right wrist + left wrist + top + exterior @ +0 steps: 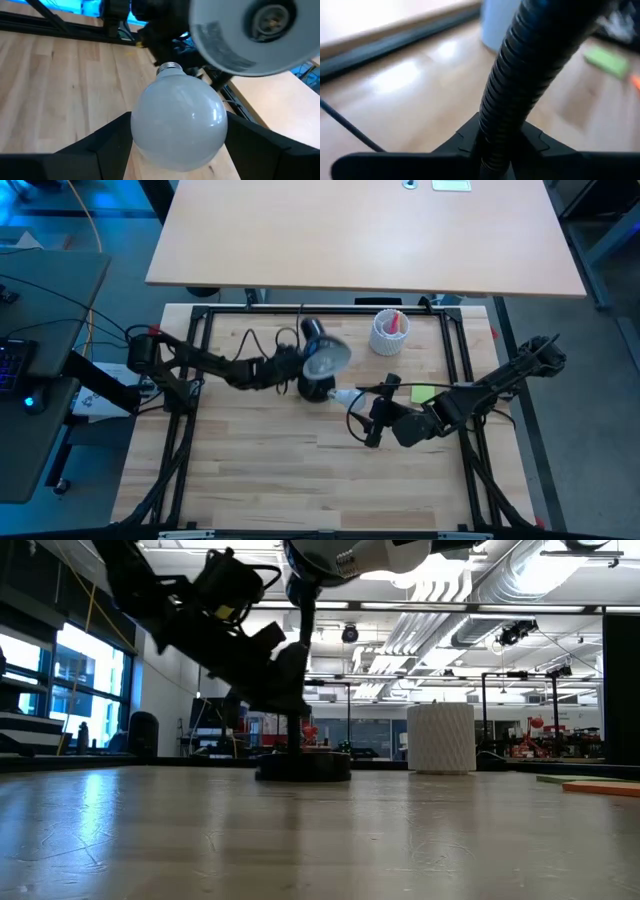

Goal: Screw lightbulb
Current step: Insert the lightbulb into the desk lamp

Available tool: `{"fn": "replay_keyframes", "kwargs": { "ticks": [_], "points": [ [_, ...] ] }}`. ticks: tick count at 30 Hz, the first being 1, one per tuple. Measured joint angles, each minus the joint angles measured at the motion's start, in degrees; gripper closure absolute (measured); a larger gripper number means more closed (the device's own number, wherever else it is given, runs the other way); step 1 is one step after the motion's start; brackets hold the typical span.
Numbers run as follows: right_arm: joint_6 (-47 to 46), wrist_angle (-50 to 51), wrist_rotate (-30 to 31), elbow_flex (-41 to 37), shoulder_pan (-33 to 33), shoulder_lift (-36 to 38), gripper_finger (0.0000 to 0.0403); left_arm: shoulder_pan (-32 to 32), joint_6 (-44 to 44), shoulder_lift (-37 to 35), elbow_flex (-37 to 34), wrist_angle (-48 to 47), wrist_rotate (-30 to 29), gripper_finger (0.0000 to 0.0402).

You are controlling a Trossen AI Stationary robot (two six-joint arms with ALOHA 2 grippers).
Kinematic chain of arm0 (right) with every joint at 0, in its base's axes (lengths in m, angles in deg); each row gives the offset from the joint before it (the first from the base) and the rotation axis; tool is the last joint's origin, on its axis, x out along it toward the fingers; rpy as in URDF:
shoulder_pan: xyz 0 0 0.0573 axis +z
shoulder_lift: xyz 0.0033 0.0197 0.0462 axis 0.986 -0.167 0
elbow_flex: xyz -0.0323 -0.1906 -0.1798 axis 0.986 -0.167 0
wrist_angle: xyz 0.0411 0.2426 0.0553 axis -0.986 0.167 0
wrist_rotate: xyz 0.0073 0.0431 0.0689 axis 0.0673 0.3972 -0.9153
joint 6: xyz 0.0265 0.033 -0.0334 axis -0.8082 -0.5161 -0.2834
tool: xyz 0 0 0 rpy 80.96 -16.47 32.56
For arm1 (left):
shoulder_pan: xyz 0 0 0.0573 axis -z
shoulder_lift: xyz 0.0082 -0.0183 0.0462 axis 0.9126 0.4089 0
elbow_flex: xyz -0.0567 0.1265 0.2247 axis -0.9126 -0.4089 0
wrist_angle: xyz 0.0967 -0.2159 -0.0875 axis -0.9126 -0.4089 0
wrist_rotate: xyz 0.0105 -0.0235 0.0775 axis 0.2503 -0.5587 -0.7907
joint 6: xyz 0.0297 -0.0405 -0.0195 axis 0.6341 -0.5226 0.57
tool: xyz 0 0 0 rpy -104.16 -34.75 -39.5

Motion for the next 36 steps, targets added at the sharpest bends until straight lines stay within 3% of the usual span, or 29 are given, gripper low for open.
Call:
{"fn": "replay_keyframes", "kwargs": {
  "ticks": [6, 15, 19, 23, 28, 30, 33, 36],
  "points": [
    [0.7, -1.0, 0.1, 0.0, 1.7, 0.0, 0.0121, 4.3, -0.2, -6.0, -0.2, -8.5, 0.7, 0.0286],
    [4.3, -4.1, -1.0, 0.0, 6.4, 0.0, 0.0121, 5.7, 0.8, -15.9, -0.2, -27.0, 1.3, 0.0204],
    [5.1, -6.0, -0.7, 0.0, 7.9, 0.1, 0.0121, 4.8, 8.9, -18.1, -0.2, -27.9, 1.3, 0.0196],
    [6.2, -7.8, 0.9, 0.0, 8.4, 0.7, 0.0121, 0.3, 20.9, -17.5, 0.0, -23.0, 10.6, 0.0197],
    [6.1, -8.3, 1.4, 0.1, 8.4, 1.0, 0.0121, -5.2, 31.8, -13.6, -0.1, -18.9, 14.6, 0.0200],
    [6.0, -8.3, 2.1, 0.1, 8.4, 1.0, 0.0121, -6.9, 36.1, -11.5, -0.1, -16.7, 20.2, 0.0202],
    [5.9, -8.3, 2.4, 0.1, 8.3, 1.0, 0.0121, -8.5, 38.7, -7.5, 0.0, -11.7, 30.1, 0.0206],
    [5.5, -8.5, 2.4, 0.1, 8.2, 1.1, 0.0121, -8.3, 37.7, -4.1, -0.1, -11.6, 35.9, 0.0215]
  ]
}}
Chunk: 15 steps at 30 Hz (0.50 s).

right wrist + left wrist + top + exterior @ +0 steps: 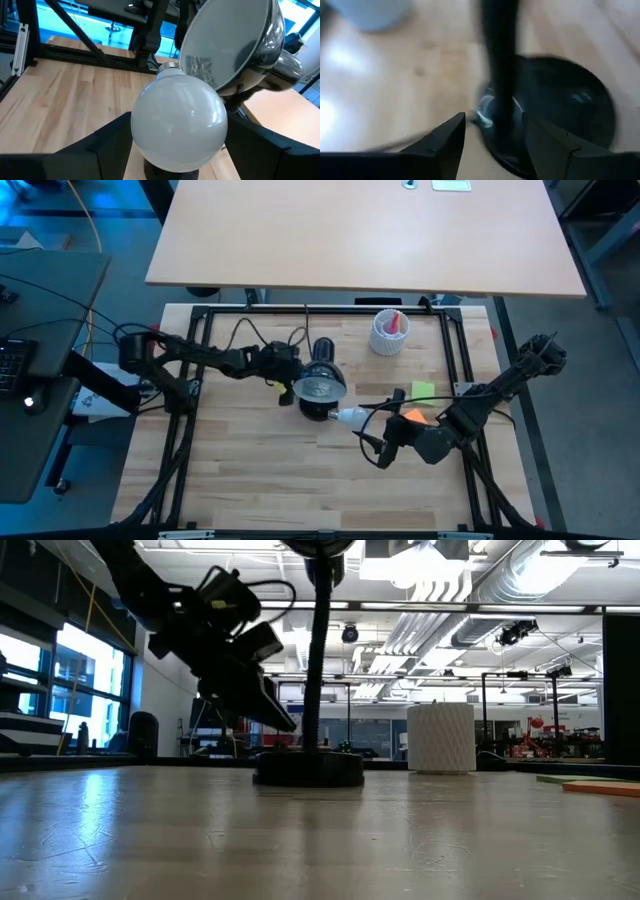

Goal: Screw lightbulb
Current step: Insert the lightbulb into the desk lamp

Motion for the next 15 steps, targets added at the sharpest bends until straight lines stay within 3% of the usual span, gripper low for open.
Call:
{"fn": "replay_keyframes", "kwargs": {
  "ticks": [3, 7, 15],
  "points": [
    [0.0, 0.0, 0.0, 0.0, 0.0, 0.0, 0.0121, 1.1, -3.0, 1.4, 0.0, 0.4, 3.7, 0.0225],
    [0.3, 0.1, 0.0, 0.0, 0.0, 0.0, 0.0121, 4.9, -5.4, 1.9, 0.0, -2.3, 4.1, 0.0241],
    [0.1, 1.2, 0.0, 0.0, 0.0, 0.0, 0.0121, 11.8, -10.6, 1.5, -0.3, -10.2, -3.7, 0.0256]
  ]
}}
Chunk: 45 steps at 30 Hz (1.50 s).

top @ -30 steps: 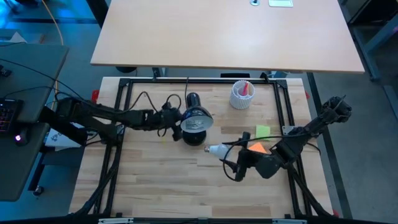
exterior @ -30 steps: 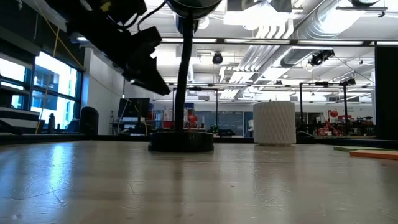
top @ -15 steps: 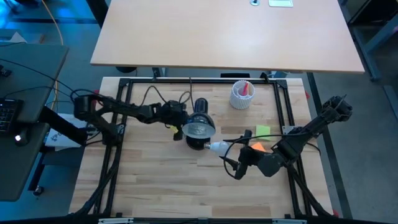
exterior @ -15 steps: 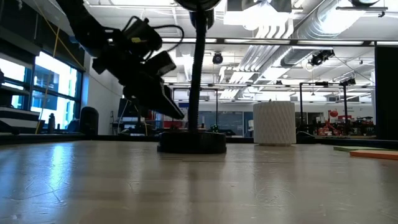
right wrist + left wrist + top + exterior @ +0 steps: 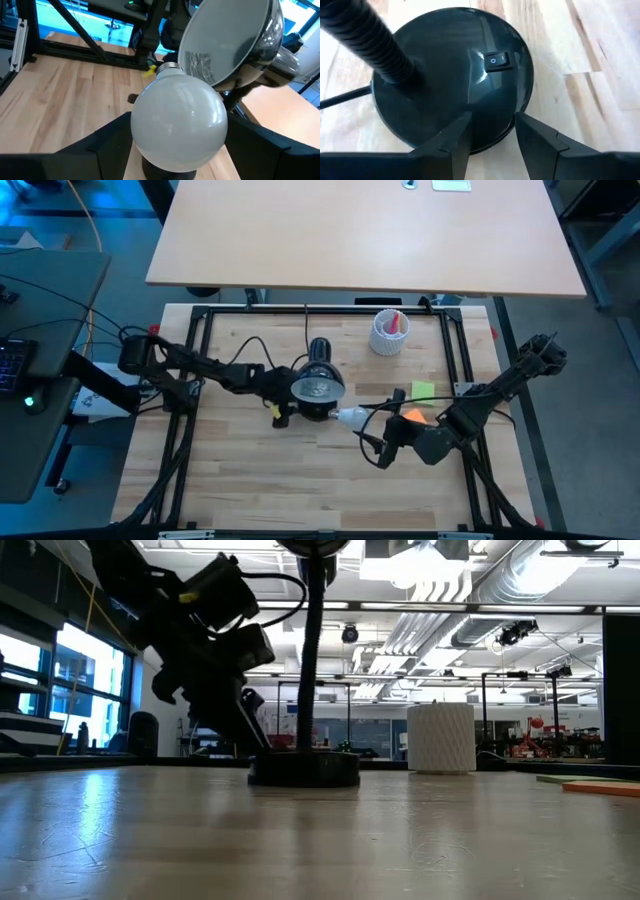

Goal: Screw lightbulb
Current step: Insert the lightbulb into the desk lamp

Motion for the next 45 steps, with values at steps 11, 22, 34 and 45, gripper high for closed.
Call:
{"fn": "replay_keyframes", "kwargs": {
  "ticks": [11, 22, 34, 45],
  "points": [
    [1.9, 1.0, 0.6, 0.0, 0.0, 0.0, 0.0121, 3.1, -11.7, 4.7, -1.7, 26.1, 0.5, 0.0257],
    [1.4, 0.1, 1.2, 0.0, 6.2, 2.9, 0.0121, 3.3, -6.6, -7.8, -6.1, 12.1, -9.2, 0.0257],
    [1.4, -0.6, 4.1, 0.0, 7.2, 3.0, 0.0121, -15.6, -1.4, -10.7, -11.8, 33.7, 14.3, 0.0223],
    [1.7, -1.1, 4.1, 0.0, 6.3, 3.0, 0.0121, -16.1, -2.9, 1.9, -0.6, 36.4, 30.8, 0.0168]
  ]
}}
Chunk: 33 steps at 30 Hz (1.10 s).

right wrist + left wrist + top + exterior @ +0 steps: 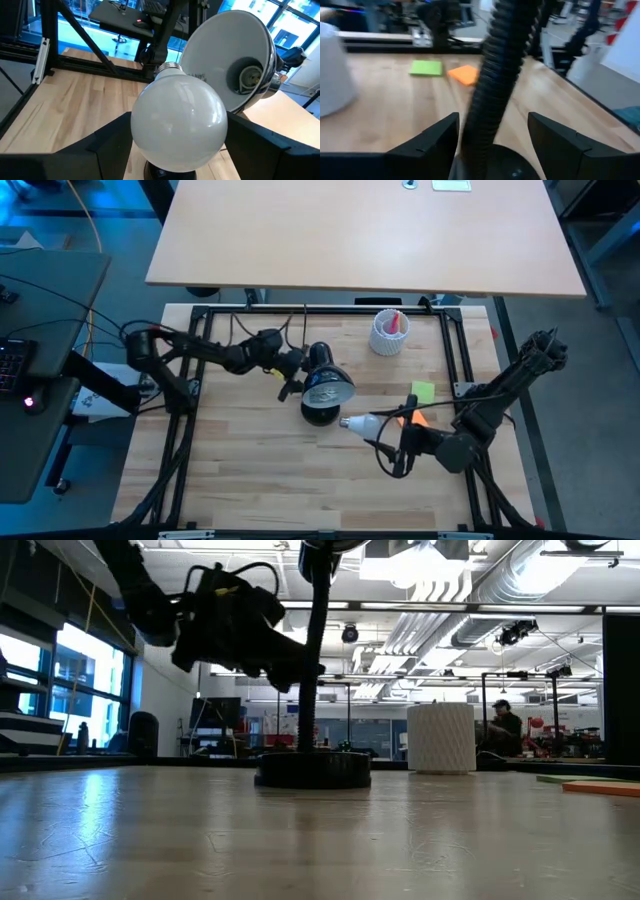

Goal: Screw lightbulb
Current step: Insert the lightbulb into the desk lamp

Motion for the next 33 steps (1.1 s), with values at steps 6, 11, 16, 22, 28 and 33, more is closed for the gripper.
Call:
{"fn": "replay_keyframes", "kwargs": {
  "ticks": [6, 11, 16, 22, 28, 33],
  "points": [
    [-0.2, 0.0, 0.0, 0.0, 0.0, 0.0, 0.0121, 1.2, -0.8, 2.9, 2.2, -0.1, -1.8, 0.0183],
    [-0.1, 0.1, 0.0, 0.0, 0.0, 0.0, 0.0121, 1.5, -5.0, 1.9, 2.2, -1.8, -6.4, 0.0250],
    [0.2, 0.1, 0.0, 0.0, 0.0, 0.0, 0.0121, 5.0, -4.7, -1.3, 2.2, -7.6, -17.8, 0.0339],
    [-0.1, 0.2, 3.1, 0.0, 0.0, 0.0, 0.0121, 12.3, -7.8, -7.5, 2.2, -18.1, -37.9, 0.0348],
    [0.2, 0.1, 4.0, 0.0, -0.4, 0.0, 0.0121, 19.0, -15.6, -12.0, 2.1, -26.5, -57.4, 0.0342],
    [-1.9, 0.1, 3.9, 0.0, -3.0, 0.0, 0.0121, 22.9, -19.5, -12.3, 2.1, -29.9, -65.2, 0.0306]
  ]
}}
